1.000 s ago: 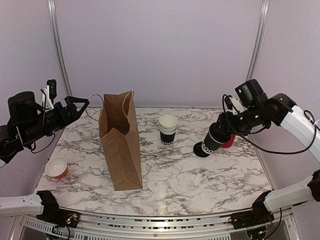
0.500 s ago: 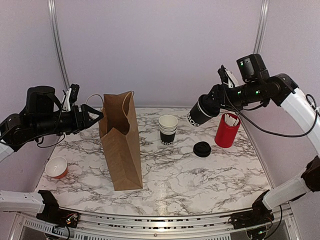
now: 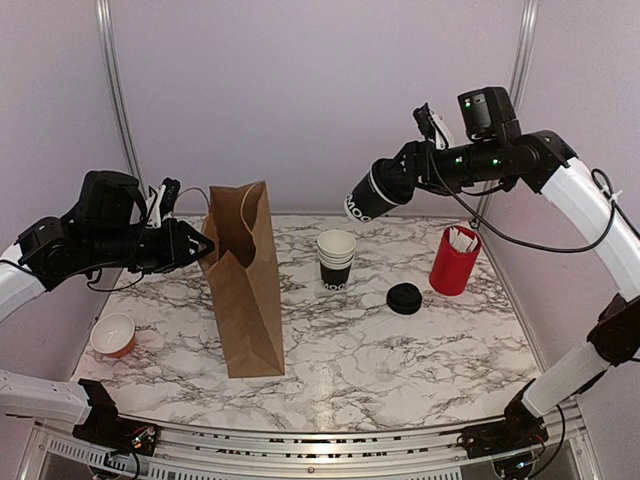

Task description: Pack the takeout coffee

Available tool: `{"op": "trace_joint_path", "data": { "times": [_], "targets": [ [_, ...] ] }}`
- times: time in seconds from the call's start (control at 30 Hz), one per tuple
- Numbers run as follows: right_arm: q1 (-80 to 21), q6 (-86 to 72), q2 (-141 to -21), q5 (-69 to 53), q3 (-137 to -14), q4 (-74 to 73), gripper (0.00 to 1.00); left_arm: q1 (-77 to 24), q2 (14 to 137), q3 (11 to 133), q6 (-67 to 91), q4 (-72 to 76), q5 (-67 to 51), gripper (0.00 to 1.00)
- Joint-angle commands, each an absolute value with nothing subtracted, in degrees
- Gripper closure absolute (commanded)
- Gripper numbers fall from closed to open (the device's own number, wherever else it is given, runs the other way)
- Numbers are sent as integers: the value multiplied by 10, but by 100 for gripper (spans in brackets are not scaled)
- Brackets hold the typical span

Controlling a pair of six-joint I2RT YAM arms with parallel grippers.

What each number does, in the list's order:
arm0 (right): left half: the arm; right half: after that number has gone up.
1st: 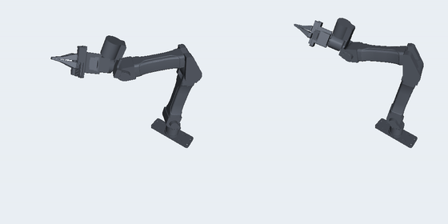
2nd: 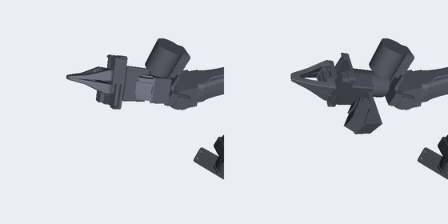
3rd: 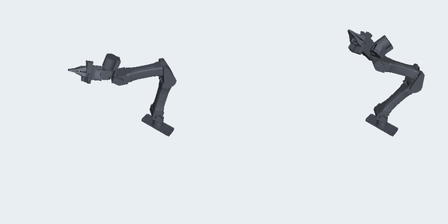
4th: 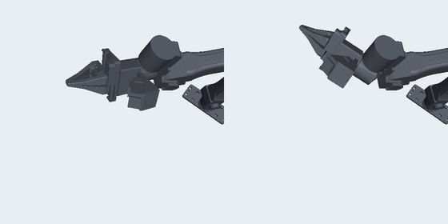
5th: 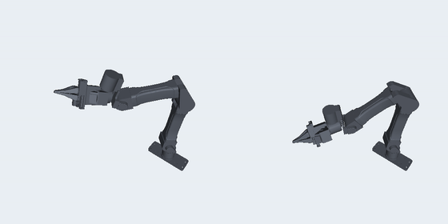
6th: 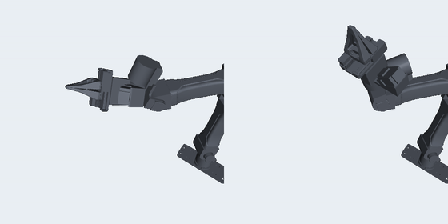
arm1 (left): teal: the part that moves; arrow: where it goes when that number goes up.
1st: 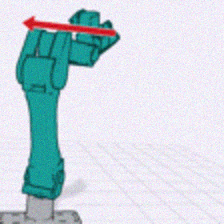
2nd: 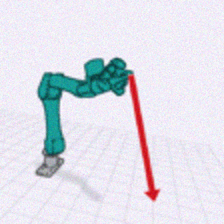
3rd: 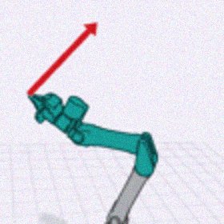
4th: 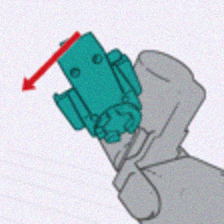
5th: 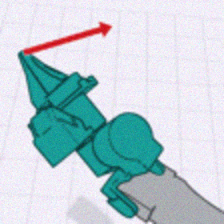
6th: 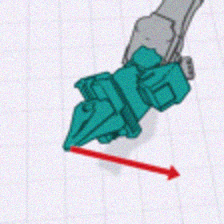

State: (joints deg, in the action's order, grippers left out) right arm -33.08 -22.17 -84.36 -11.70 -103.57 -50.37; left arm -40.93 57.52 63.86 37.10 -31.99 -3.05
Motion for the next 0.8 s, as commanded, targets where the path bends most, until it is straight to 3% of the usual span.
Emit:
{"op": "trace_joint_path", "data": {
  "times": [0.0,0.17,0.53,0.77],
  "targets": [
    [-337,-208,-849,-131,-1051,-465,50,-409,585,650,365,-333,-26,74],
    [-337,-204,-848,-132,-1051,-461,50,-409,590,667,349,-347,8,100],
    [-338,-211,-839,-142,-1027,-439,50,-408,602,784,175,-407,109,100],
    [-338,-216,-836,-144,-1023,-429,50,-408,635,833,59,-458,60,100]
  ]
}}
